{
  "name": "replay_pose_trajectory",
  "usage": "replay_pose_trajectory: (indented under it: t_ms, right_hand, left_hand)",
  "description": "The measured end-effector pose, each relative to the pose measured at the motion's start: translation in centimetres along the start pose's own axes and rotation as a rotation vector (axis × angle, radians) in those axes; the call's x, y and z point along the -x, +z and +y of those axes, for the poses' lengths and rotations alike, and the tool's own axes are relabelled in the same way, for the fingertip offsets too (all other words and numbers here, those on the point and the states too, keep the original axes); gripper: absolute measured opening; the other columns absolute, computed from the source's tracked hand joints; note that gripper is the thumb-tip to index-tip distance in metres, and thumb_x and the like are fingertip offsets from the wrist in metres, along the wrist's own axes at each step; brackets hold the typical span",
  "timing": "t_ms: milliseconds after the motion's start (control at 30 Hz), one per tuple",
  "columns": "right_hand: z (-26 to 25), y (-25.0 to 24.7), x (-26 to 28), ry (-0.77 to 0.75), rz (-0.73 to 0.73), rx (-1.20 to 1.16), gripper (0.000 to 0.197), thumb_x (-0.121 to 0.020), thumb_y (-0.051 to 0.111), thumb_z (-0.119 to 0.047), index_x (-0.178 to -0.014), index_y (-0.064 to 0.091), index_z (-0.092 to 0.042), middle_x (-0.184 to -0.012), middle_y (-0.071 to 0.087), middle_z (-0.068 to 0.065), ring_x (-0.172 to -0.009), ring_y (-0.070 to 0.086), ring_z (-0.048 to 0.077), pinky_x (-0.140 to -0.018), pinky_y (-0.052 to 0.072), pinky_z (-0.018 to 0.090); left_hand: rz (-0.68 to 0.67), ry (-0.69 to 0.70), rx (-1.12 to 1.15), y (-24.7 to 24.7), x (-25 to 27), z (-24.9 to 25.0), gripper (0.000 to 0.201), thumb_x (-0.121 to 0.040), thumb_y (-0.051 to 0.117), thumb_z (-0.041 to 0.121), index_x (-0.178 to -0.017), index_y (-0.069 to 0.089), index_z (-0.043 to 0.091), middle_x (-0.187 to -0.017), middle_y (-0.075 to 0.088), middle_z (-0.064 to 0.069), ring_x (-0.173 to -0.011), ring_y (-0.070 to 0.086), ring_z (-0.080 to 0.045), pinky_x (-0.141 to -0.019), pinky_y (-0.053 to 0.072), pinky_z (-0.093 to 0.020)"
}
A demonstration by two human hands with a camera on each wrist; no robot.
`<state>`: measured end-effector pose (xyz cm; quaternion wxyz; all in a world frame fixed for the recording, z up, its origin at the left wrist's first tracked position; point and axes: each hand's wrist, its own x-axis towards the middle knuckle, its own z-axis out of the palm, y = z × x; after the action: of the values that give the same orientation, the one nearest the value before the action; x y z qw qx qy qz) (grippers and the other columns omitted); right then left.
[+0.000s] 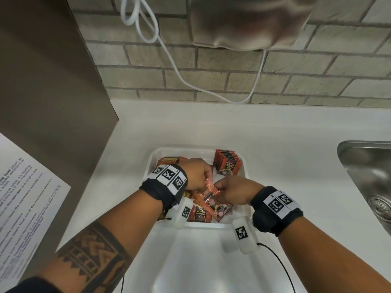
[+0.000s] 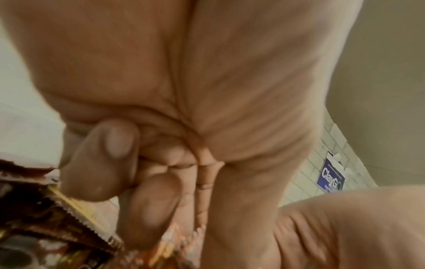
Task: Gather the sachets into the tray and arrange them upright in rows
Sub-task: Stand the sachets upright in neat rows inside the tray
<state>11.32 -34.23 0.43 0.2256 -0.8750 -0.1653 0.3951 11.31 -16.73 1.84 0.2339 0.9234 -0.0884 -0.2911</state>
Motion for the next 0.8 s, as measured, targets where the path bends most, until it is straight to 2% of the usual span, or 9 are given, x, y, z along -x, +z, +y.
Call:
replay_pose_trajectory:
  t_ms: [100, 233, 300, 367, 467, 567, 667, 733, 800]
  right_hand:
    - [0.0, -0.4, 0.5, -0.007, 0.004, 0.002, 0.008, -0.086, 0.075, -0.033, -0.083, 0.073, -0.027, -0.084, 0.072, -0.003, -0.078, 0.064, 0.012, -0.072, 0.050, 0.026]
    - [0.1, -1.4, 1.3, -0.011, 0.078, 0.031, 0.013, -0.087, 0.073, -0.027, -0.075, 0.067, -0.027, -0.079, 0.066, -0.006, -0.074, 0.061, 0.011, -0.064, 0.045, 0.022]
    - [0.2, -1.8, 1.5, -0.009, 0.116, 0.046, 0.009, -0.086, 0.073, -0.027, -0.088, 0.073, -0.019, -0.091, 0.072, 0.000, -0.085, 0.066, 0.016, -0.076, 0.055, 0.032]
    - [0.5, -2.0, 1.6, -0.006, 0.149, 0.041, 0.018, -0.084, 0.073, -0.028, -0.099, 0.075, -0.018, -0.099, 0.074, 0.002, -0.092, 0.068, 0.020, -0.088, 0.056, 0.040]
    - [0.8, -2.1, 1.6, -0.016, 0.166, 0.009, 0.018, -0.083, 0.073, -0.029, -0.098, 0.075, -0.020, -0.097, 0.074, 0.001, -0.092, 0.068, 0.019, -0.090, 0.056, 0.042]
    - [1.2, -2.1, 1.6, -0.043, 0.178, -0.057, 0.018, -0.081, 0.074, -0.033, -0.097, 0.076, -0.023, -0.094, 0.075, -0.004, -0.090, 0.070, 0.017, -0.090, 0.056, 0.042]
    - [1.3, -2.4, 2.0, -0.067, 0.213, -0.158, 0.014, -0.084, 0.075, -0.028, -0.096, 0.076, -0.022, -0.094, 0.076, -0.004, -0.091, 0.070, 0.017, -0.090, 0.056, 0.038]
    - [1.4, -2.8, 2.3, -0.102, 0.240, -0.255, 0.016, -0.085, 0.075, -0.024, -0.100, 0.075, -0.019, -0.097, 0.076, -0.002, -0.094, 0.071, 0.021, -0.092, 0.056, 0.040]
    - [1.3, -3.2, 2.6, -0.155, 0.249, -0.453, 0.020, -0.088, 0.075, -0.020, -0.107, 0.075, -0.017, -0.101, 0.077, 0.002, -0.097, 0.073, 0.024, -0.091, 0.057, 0.041]
  left_hand:
    - [-0.041, -0.028, -0.015, -0.3, 0.2, -0.2, 0.044, -0.075, 0.086, 0.020, -0.114, 0.067, 0.023, -0.100, 0.067, 0.006, -0.092, 0.064, -0.017, -0.074, 0.052, -0.029]
    - [-0.066, -0.043, -0.224, -0.5, 0.4, -0.3, 0.048, -0.074, 0.085, 0.029, -0.118, 0.065, 0.023, -0.108, 0.062, 0.003, -0.099, 0.059, -0.019, -0.078, 0.049, -0.030]
    - [-0.047, -0.045, -0.277, -0.4, 0.4, -0.4, 0.048, -0.075, 0.085, 0.031, -0.118, 0.066, 0.020, -0.110, 0.062, 0.001, -0.100, 0.059, -0.022, -0.082, 0.051, -0.032]
    - [-0.037, -0.044, -0.286, -0.2, 0.3, -0.4, 0.047, -0.074, 0.085, 0.030, -0.116, 0.067, 0.018, -0.110, 0.063, -0.001, -0.100, 0.061, -0.023, -0.083, 0.053, -0.033]
    - [-0.041, -0.034, -0.236, -0.3, 0.3, -0.5, 0.037, -0.072, 0.086, 0.030, -0.105, 0.072, 0.018, -0.101, 0.070, -0.001, -0.092, 0.065, -0.022, -0.081, 0.058, -0.037]
    - [-0.067, -0.024, -0.125, -0.5, 0.2, -0.6, 0.031, -0.076, 0.083, 0.032, -0.103, 0.072, 0.023, -0.100, 0.073, 0.004, -0.092, 0.067, -0.020, -0.087, 0.057, -0.041]
    - [-0.083, 0.034, -0.059, -1.3, 0.5, -0.5, 0.022, -0.084, 0.077, 0.036, -0.101, 0.071, 0.024, -0.101, 0.073, 0.004, -0.094, 0.067, -0.019, -0.092, 0.053, -0.039]
    - [-0.058, 0.053, 0.033, -2.2, 0.9, -0.5, 0.018, -0.089, 0.073, 0.037, -0.100, 0.070, 0.022, -0.102, 0.073, 0.002, -0.094, 0.067, -0.018, -0.090, 0.052, -0.035]
    - [0.002, 0.047, 0.168, -3.1, 1.3, -0.7, 0.026, -0.091, 0.071, 0.041, -0.108, 0.069, 0.022, -0.105, 0.073, 0.001, -0.094, 0.067, -0.017, -0.084, 0.052, -0.031]
